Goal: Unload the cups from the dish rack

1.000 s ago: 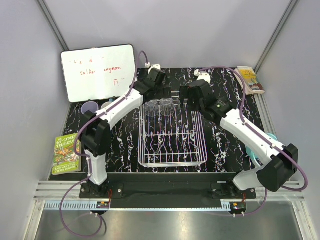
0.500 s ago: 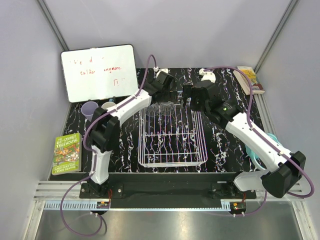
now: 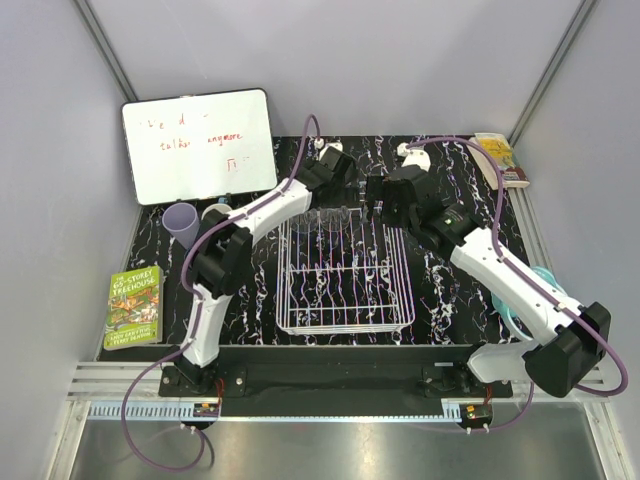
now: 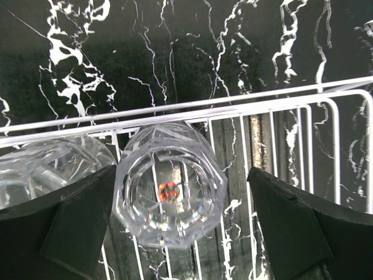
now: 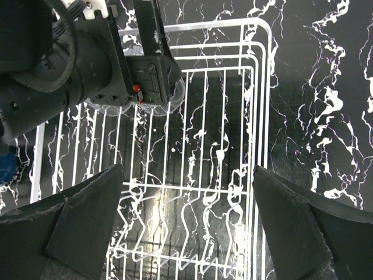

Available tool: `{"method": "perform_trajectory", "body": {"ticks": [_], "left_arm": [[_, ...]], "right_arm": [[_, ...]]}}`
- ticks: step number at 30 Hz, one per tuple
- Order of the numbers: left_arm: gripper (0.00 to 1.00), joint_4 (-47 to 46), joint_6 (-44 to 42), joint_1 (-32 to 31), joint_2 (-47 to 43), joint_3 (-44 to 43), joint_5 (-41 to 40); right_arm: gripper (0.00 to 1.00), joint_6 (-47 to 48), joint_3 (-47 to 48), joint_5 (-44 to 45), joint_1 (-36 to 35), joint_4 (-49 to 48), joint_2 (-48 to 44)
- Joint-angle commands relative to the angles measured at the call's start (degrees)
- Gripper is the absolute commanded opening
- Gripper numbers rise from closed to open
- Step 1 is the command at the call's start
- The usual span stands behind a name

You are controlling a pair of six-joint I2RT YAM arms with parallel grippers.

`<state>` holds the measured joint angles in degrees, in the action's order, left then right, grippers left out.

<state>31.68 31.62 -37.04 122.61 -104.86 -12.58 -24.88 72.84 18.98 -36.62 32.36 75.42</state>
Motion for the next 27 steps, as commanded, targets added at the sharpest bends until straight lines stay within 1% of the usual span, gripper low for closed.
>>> {"method": "perform_trajectory", "body": {"ticks": [1, 3, 4, 6, 7, 9, 10, 14, 16, 18, 21, 24, 25, 27], "left_arm": [[0.97, -1.4, 0.8, 0.0, 2.0, -2.7, 1.5], [0.91, -1.4, 0.6, 0.1, 2.4, -2.8, 1.8], [0.76, -1.4, 0.5, 0.0, 2.4, -2.7, 2.0], [0.53, -1.4, 0.1, 0.1, 2.1, -2.5, 2.1], [0.27, -1.4, 0.1, 0.0, 1.8, -2.5, 2.1], [0.03, -1.4, -0.3, 0.1, 1.2, -2.2, 1.7], [0.00, -1.4, -0.4, 0.1, 1.0, -2.0, 1.8], [0.00, -1.8, -0.8, 0.1, -1.6, -0.5, 2.7], [0.00, -2.9, -0.9, 0.0, -3.3, 0.2, 4.6], [0.00, -4.3, -0.5, 0.0, -6.8, 1.7, 6.2], [0.00, -6.7, -0.2, 0.1, -12.2, 2.7, 10.8], [0.00, -10.3, 0.6, 0.1, -18.3, 6.1, 15.7], [0.00, -13.3, 0.9, 0.1, -21.6, 9.5, 18.4], [0.00, -17.0, 2.7, 0.3, -25.0, 13.4, 21.4]], "right_arm": [[1.00, -0.3, -0.8, 0.7, 0.0, -1.8, -2.0], [1.00, -0.3, -0.9, 0.8, -0.1, -1.8, -2.0], [1.00, -0.2, -1.0, 0.9, -0.1, -1.8, -2.1], [1.00, -0.2, -1.0, 0.9, -0.1, -1.8, -2.0], [1.00, -0.2, -1.0, 0.9, -0.1, -1.8, -2.0], [1.00, -0.2, -0.9, 0.7, 0.0, -1.8, -2.0], [1.00, -0.4, -0.9, 0.7, -0.1, -1.8, -2.0], [1.00, -0.6, -0.9, 1.0, 0.0, -1.7, -3.1], [1.00, -0.4, -0.9, 1.4, -0.1, -1.5, -4.0], [1.00, -0.6, -0.6, 1.8, -0.1, -1.3, -5.8], [1.00, -1.0, -0.9, 2.2, -0.1, -1.1, -9.0], [1.00, -2.3, -2.3, 2.6, -0.1, -1.2, -12.2], [1.00, -2.6, -2.8, 2.2, -0.1, -1.4, -13.9], [1.00, -3.8, -5.2, 1.6, -0.1, -2.5, -15.5]]}}
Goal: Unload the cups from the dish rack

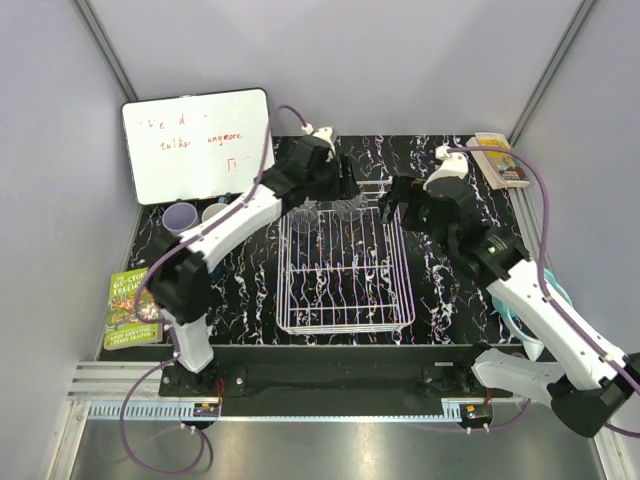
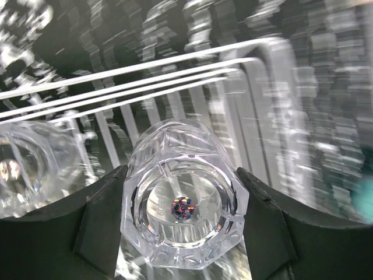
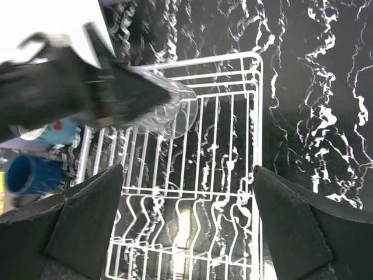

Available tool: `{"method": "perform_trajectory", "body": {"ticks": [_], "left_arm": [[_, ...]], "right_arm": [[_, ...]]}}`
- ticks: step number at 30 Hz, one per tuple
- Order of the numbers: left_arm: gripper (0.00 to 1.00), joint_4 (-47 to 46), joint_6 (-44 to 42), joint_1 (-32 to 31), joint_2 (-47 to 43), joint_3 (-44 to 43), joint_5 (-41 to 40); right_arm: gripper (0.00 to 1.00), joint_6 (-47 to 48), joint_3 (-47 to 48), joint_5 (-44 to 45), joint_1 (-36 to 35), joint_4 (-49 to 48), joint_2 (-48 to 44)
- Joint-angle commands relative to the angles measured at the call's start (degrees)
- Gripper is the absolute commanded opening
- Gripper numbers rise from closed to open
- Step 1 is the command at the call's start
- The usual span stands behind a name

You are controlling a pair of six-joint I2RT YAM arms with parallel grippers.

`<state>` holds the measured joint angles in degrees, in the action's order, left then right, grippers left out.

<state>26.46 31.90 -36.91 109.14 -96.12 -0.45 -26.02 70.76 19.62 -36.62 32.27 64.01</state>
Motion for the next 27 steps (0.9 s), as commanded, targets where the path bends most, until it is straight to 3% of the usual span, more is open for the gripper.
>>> {"method": "perform_trajectory", "body": {"ticks": [1, 8, 13, 18, 21, 27], "left_arm": [[0.00, -15.9, 3.1, 0.3, -14.8, 9.1, 13.0], [0.00, -38.4, 12.7, 0.8, -27.2, 31.0, 26.2], [0.00, -66.5, 23.3, 2.1, -31.1, 48.1, 31.7], [0.00, -98.2, 40.2, 3.0, -25.8, 55.4, 34.8], [0.00, -104.0, 43.6, 3.0, -23.4, 55.9, 34.1], [0.00, -100.7, 41.5, 2.7, -23.6, 54.7, 33.1]], "right_arm": [[1.00, -3.1, -5.3, 0.3, -0.1, -2.9, -5.8], [1.00, -6.4, -13.3, -3.9, 0.0, -9.1, -13.5], [1.00, -7.6, -18.4, -12.3, 0.0, -17.4, -18.6], [1.00, -9.7, -21.6, -17.5, 0.0, -21.9, -21.0], [1.00, -10.8, -23.1, -19.3, 0.0, -22.9, -22.2], [0.99, -13.7, -26.0, -23.9, 0.0, -26.4, -23.1]]}}
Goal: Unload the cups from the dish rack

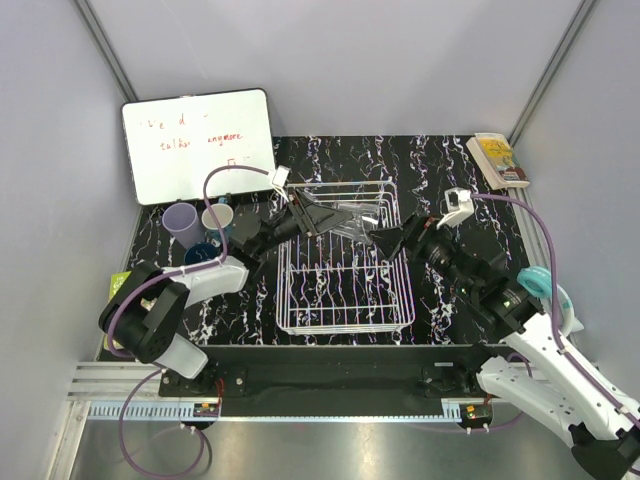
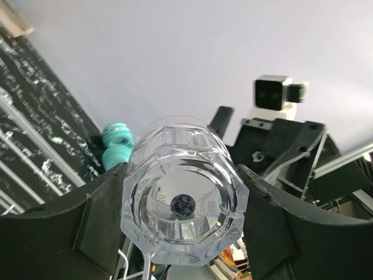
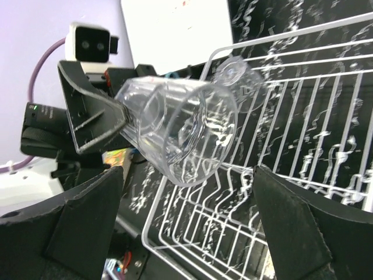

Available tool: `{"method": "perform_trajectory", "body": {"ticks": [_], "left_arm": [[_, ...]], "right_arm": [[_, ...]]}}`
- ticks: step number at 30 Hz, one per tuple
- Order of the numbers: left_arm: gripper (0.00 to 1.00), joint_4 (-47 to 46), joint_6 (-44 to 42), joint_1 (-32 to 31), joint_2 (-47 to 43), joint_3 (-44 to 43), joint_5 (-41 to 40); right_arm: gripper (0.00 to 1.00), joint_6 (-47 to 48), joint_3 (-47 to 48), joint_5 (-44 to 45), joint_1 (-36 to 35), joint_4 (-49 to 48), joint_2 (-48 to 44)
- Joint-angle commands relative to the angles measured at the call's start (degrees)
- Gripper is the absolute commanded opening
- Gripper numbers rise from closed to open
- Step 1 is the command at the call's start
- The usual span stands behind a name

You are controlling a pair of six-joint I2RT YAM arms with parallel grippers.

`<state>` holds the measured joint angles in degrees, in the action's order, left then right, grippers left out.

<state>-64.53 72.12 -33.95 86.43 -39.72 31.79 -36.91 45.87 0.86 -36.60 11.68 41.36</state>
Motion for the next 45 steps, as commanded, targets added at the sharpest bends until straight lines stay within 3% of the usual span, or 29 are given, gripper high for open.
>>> {"method": "perform_trajectory", "body": {"ticks": [1, 6, 12, 15, 18, 21, 22, 24, 28, 29, 30, 31, 34, 39, 42, 43, 45], "left_arm": [[0.00, -9.1, 0.7, -0.7, -1.1, -1.8, 0.8], [0.00, -4.4, -2.6, -1.7, -3.0, -2.0, 0.4], [0.00, -4.0, -2.6, -2.6, -4.3, -1.5, 0.0], [0.00, -3.8, -2.4, -3.4, -4.4, -1.7, 0.1], [0.00, -3.6, -2.5, -4.1, -4.3, -1.7, 0.3], [0.00, -3.4, -2.6, -4.3, -4.4, -1.1, 0.2], [0.00, -3.3, -2.8, -4.3, -4.5, -1.0, 0.3], [0.00, -1.8, -3.2, -4.3, -4.7, -1.1, 0.2], [0.02, 3.3, -5.6, -4.2, -4.9, -2.5, 0.2], [0.08, 4.7, -6.1, -4.1, -5.1, -3.0, 0.5], [0.37, 6.0, -7.5, -4.0, -5.3, -3.6, 0.6], [0.57, 9.6, -8.3, -3.9, -5.8, -4.7, 0.6], [0.99, 19.8, -12.3, -3.0, -7.4, -7.8, -1.0], [0.99, 33.8, -18.3, -0.6, -9.5, -12.5, -6.5], [0.99, 47.8, -22.4, 0.1, -11.7, -15.0, -17.4], [0.99, 55.8, -23.4, 0.1, -12.2, -15.9, -20.5], [0.99, 62.6, -24.3, 0.1, -12.3, -18.1, -27.7]], "right_arm": [[0.99, -3.1, -1.5, -5.7, -0.1, -6.4, 0.2], [0.89, -4.1, -1.7, -8.2, -0.1, -10.2, 3.1], [0.84, -3.6, -1.5, -8.7, -0.1, -14.0, 6.3], [0.76, -4.0, -1.7, -9.8, -0.1, -16.2, 8.5], [0.57, -4.8, -1.9, -11.6, -0.1, -18.4, 10.7], [0.32, -5.5, -2.5, -12.7, -0.1, -19.3, 11.5], [0.15, -5.8, -2.7, -12.8, -0.1, -19.3, 11.3], [0.00, -5.7, -3.2, -12.4, -0.1, -18.9, 10.6], [0.00, -4.9, -3.9, -11.1, -0.1, -16.6, 8.1], [0.00, -4.8, -4.1, -10.8, -0.1, -16.0, 6.5], [0.00, -4.3, -4.2, -10.4, -0.1, -15.4, 5.7], [0.00, -4.1, -4.2, -9.9, -0.1, -13.6, 4.7], [0.00, -2.6, -3.6, -8.3, -0.1, -8.6, 1.4], [0.00, -0.5, -0.4, -1.9, -0.1, -0.8, -1.6], [0.00, 0.0, 4.7, 9.3, -0.1, 8.4, 1.3], [0.00, -0.4, 6.5, 18.0, -0.1, 14.5, 2.7], [0.00, -0.4, 12.9, 26.4, -0.1, 19.9, 9.2]]}}
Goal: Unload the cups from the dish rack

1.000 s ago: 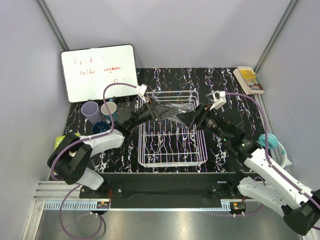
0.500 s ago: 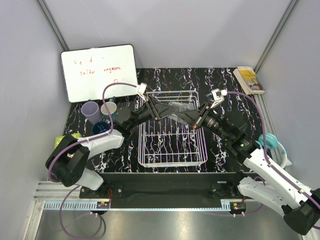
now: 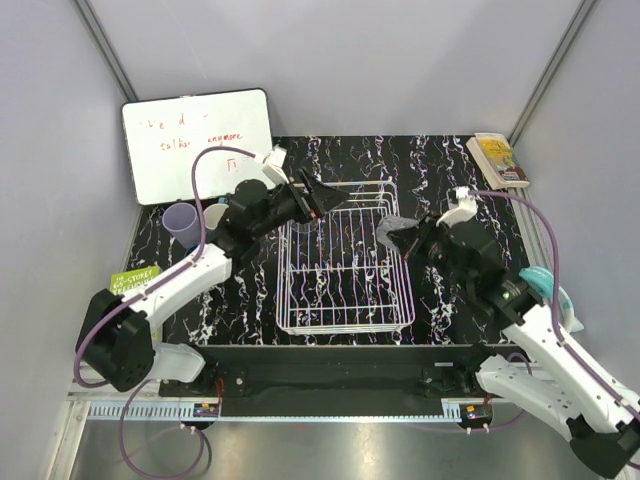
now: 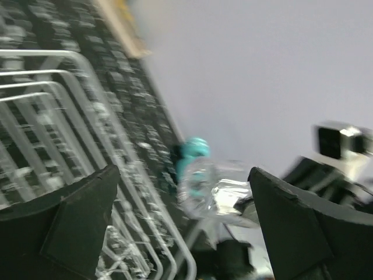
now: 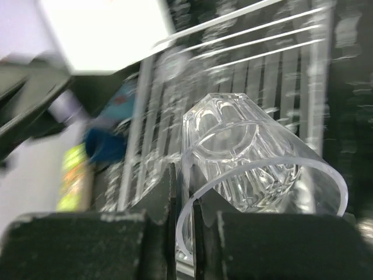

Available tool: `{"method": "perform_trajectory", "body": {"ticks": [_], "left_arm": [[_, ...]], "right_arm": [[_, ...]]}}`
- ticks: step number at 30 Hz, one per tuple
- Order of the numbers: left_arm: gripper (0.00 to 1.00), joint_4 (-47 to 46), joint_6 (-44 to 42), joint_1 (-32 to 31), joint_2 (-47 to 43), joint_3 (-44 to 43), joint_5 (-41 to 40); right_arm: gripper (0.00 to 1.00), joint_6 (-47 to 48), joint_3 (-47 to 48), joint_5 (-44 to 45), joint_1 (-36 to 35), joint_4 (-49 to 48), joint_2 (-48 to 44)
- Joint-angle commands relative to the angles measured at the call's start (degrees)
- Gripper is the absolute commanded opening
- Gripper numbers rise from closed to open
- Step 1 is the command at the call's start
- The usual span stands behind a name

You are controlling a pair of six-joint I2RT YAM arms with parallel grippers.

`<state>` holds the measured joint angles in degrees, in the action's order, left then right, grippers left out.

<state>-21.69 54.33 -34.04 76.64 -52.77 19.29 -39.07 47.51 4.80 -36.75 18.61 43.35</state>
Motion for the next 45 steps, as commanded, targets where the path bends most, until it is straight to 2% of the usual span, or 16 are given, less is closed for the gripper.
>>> {"method": "perform_trajectory", "body": {"ticks": [1, 4, 6, 10, 14, 20, 25, 31, 42, 44, 45], "left_arm": [[0.99, 25.8, -6.3, 0.2, -2.4, -5.8, -17.2], [0.99, 34.7, -5.6, 0.1, -2.5, -6.7, -23.5], [0.99, 37.5, -5.6, 0.0, -3.1, -6.5, -26.3], [0.99, 41.3, -5.8, -0.2, -5.9, -5.2, -29.1], [0.99, 42.7, -6.6, -0.7, -7.2, -5.1, -29.1], [0.99, 44.6, -8.0, -0.9, -7.9, -4.9, -29.3], [0.99, 45.2, -8.9, -1.1, -6.7, -4.5, -30.1], [0.99, 45.8, -9.0, -1.1, -5.1, -4.7, -29.8], [0.99, 45.8, -8.8, -1.5, -2.5, -5.7, -29.0], [0.99, 45.9, -8.8, -1.6, -2.3, -5.9, -29.0], [0.99, 45.9, -8.8, -1.6, -2.3, -6.0, -29.2]], "right_arm": [[0.00, 1.4, 13.6, 30.5, 0.2, 17.8, 9.8], [0.00, 1.6, 23.5, 38.5, 2.1, 24.5, 21.0], [0.00, 1.3, 31.3, 38.0, 4.8, 27.4, 29.7], [0.00, 0.1, 42.1, 29.8, 14.0, 33.1, 45.1], [0.00, -1.1, 55.3, 24.3, 18.3, 39.5, 57.5], [0.00, 2.7, 67.4, 20.8, 20.0, 43.3, 71.9], [0.00, 2.9, 77.9, 13.5, 22.6, 49.8, 83.6], [0.00, 3.3, 81.1, 8.1, 24.4, 50.1, 89.1], [0.00, 4.8, 79.1, 7.9, 24.8, 49.1, 92.3], [0.04, 4.8, 79.1, 7.9, 24.8, 49.0, 92.5], [0.09, 4.6, 78.7, 7.9, 24.8, 49.0, 92.3]]}}
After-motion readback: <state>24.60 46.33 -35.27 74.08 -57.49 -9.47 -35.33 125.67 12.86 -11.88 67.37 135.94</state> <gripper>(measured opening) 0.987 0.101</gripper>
